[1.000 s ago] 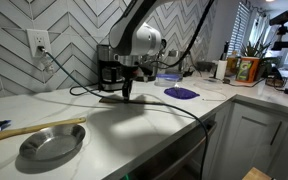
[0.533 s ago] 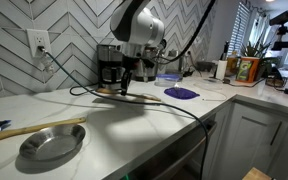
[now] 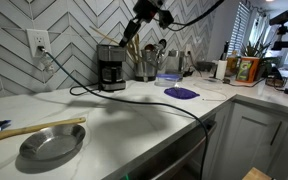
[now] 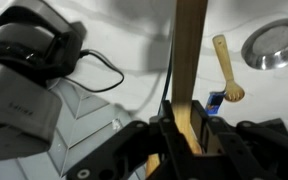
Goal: Put the wooden spatula in the silver holder
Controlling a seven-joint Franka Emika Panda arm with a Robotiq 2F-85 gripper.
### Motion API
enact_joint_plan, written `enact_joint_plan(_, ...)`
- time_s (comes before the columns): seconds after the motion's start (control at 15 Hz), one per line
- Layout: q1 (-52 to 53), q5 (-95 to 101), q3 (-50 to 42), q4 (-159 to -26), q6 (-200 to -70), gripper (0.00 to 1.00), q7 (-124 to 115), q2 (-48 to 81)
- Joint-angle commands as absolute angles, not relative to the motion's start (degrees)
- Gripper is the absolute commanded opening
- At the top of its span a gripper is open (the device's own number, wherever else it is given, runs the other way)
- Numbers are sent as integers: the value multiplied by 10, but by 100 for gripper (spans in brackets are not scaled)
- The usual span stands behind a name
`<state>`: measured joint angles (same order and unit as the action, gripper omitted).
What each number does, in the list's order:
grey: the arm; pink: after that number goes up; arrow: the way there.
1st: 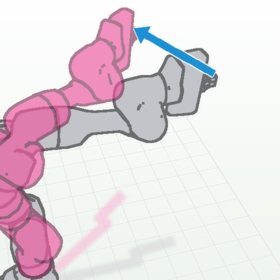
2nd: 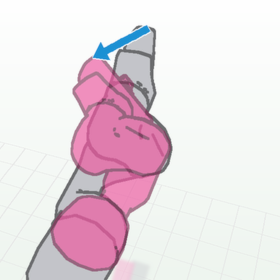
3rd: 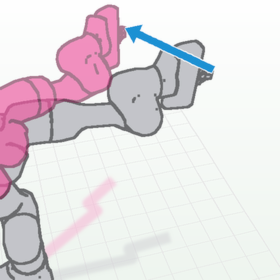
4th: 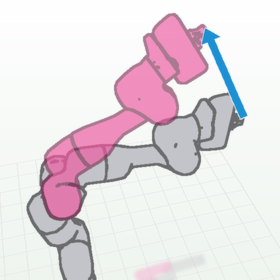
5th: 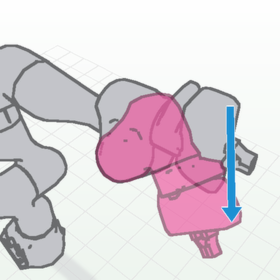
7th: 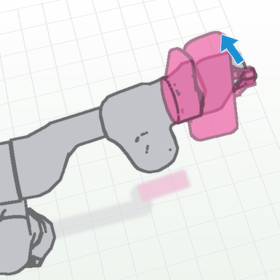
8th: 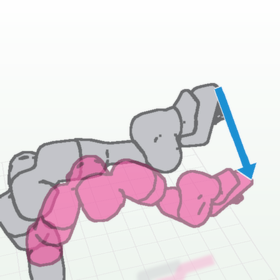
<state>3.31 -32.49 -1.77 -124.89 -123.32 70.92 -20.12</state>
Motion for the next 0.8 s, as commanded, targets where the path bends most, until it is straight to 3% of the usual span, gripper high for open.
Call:
enact_joint_plan(0.0, 33, -367, -76, -1243, -1232, 6, 700, -265)
enact_joint_plan(0.4, 26, -429, -145, -1189, -1332, 6, 679, -246)
enact_joint_plan(0.47, 23, -396, -135, -1199, -1302, 6, 684, -264)
enact_joint_plan(0.53, 22, -399, -139, -1197, -1307, 23, 685, -261)
enact_joint_plan(0.73, 23, -399, -135, -1197, -1307, 23, 685, -260)
